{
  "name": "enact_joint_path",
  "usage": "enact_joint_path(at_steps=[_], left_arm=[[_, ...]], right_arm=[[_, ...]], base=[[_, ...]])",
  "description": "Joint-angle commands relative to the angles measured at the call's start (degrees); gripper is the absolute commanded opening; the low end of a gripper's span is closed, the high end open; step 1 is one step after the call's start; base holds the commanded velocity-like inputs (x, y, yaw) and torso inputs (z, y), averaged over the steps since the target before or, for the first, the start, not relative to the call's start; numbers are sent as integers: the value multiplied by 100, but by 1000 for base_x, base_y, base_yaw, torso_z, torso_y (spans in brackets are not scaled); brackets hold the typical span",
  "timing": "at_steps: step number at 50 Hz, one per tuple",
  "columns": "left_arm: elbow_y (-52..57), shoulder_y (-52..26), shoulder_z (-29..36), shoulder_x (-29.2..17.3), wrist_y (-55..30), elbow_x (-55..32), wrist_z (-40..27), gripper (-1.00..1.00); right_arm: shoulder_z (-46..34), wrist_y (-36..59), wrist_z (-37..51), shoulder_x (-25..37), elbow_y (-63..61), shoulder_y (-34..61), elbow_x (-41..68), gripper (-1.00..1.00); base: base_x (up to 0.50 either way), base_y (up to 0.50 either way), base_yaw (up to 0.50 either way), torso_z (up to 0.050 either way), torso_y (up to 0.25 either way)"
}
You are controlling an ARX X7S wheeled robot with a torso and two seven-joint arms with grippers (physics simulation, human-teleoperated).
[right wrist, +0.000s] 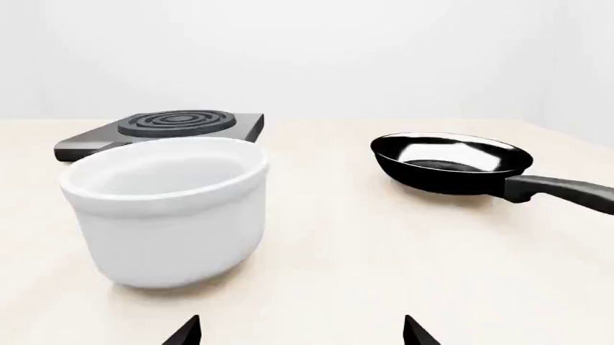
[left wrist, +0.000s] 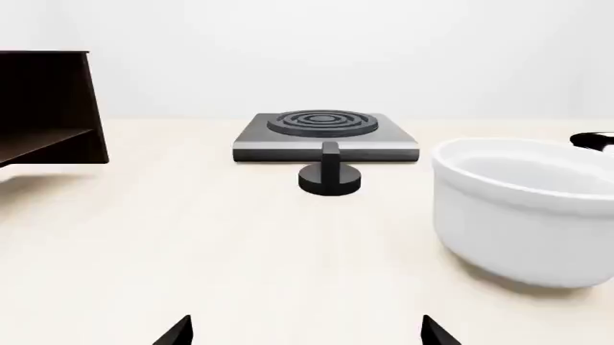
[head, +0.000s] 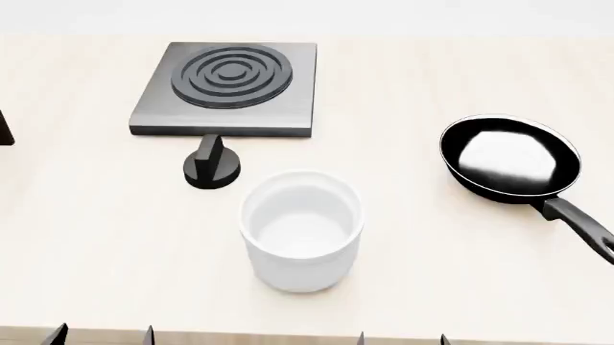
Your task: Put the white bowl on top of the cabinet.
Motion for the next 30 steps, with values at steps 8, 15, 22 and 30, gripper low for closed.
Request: enact_joint_path(at_steps=[8,15,22,30], left_arm=[[-65,-123,274,-188,-340,-14,-510,100],[-41,-84,328,-256,55,-214,-542,100],[284,37,445,-404,-309,-492,-400,100],[1180,201,288,-532,-614,-720,-556,100]], right_arm=[[-306,47,265,226,-47,-24,158,100],[-414,54,386,310,-60,-28,179,100],[-399,53,567,350,-282,-125,260,100],[-495,341,675,448,-1082,-308,272,100]], base=[[0,0,0,0,0],[0,0,0,0,0],[0,0,0,0,0],[0,0,0,0,0]])
